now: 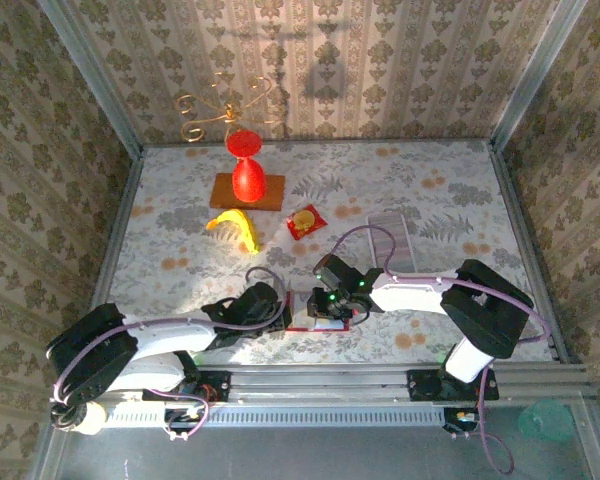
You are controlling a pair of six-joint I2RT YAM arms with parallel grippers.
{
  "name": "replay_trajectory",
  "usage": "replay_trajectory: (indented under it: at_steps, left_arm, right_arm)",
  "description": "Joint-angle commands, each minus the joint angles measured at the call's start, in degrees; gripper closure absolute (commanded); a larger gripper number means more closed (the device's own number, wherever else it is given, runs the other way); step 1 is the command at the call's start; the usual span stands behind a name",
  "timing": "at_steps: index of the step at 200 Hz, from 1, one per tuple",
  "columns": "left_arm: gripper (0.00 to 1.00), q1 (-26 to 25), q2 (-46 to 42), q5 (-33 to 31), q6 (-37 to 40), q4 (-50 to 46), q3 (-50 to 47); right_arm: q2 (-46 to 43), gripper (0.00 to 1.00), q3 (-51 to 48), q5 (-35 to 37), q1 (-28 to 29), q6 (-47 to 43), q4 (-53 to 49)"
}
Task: Put the credit cards into the card holder
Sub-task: Insert the credit card into the card slot.
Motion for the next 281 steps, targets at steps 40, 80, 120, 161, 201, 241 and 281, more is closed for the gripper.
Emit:
replay_trajectory:
  at_steps: [40,80,120,161,201,241,281]
  left_arm:
    - [0.84,-0.4,-5.4,-0.9,-0.3,-2.6,-2.8]
    - [0.83,-0.4,-3.0,-0.1,-0.6,-0.3,-3.3]
    - [0.88,-0.7,1.3,2.5,-1.0,5.6,-3.2]
    - [0.88,-1.0,2.0,2.7,-1.1,6.4,-3.1]
    - [0.88,-1.1,1.6,2.4,-1.1,6.1,-3.2]
    - [0.85,-1.2,0.4,1.4,-0.8,4.3,-3.2]
    - [0.83,-1.3,-1.1,0.9,-0.3,3.0,-3.1]
  right_arm:
    - [0.8,0.85,1.3,2.6,0.5,-0.2,-2.2]
    - [0.6,0.89,1.7,1.8,0.5,-0.2,-1.9]
    - [0.9,0.91,2.2,0.9,0.8,-0.2,-1.2]
    - [1.7,0.92,2.8,0.5,1.2,0.1,-0.7]
    - [0.7,0.87,3.2,1.0,1.5,-0.5,-1.4]
    - [-3.7,0.78,3.8,5.6,1.6,-2.9,-9.0]
    - [-7.9,0.73,2.5,8.1,1.5,-3.5,-13.1]
